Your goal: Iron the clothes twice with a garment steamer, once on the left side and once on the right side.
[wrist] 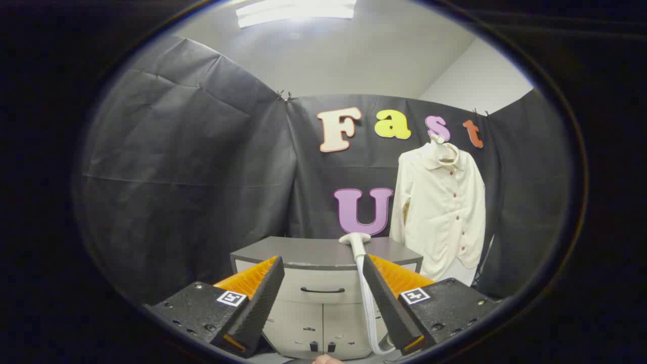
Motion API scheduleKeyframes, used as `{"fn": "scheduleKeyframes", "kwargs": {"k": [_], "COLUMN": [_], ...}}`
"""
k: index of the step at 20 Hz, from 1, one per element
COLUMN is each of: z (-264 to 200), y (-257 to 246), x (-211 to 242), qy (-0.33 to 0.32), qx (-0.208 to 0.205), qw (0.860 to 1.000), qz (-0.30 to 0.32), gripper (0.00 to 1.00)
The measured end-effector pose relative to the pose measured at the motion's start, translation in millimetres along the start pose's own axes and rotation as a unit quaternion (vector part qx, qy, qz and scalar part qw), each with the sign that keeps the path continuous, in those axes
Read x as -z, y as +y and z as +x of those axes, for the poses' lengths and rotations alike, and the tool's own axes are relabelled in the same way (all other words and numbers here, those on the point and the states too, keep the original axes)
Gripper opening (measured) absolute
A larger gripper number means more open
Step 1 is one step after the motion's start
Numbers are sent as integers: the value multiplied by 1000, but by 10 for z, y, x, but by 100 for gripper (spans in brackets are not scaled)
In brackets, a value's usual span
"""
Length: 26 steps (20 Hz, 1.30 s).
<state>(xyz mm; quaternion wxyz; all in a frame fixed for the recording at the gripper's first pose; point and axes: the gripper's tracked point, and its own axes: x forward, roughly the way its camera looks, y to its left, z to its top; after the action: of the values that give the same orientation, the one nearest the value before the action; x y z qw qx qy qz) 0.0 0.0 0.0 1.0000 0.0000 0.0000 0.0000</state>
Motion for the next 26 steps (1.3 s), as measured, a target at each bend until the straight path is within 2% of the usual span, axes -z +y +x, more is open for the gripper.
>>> {"fn": "scheduleKeyframes", "kwargs": {"k": [18, 26], "z": [100, 383], "y": [-19, -66], "x": [83, 140], "qy": [13, 24], "qx": [-2, -2], "qw": [1000, 1000], "qz": [10, 12], "gripper": [95, 95]}}
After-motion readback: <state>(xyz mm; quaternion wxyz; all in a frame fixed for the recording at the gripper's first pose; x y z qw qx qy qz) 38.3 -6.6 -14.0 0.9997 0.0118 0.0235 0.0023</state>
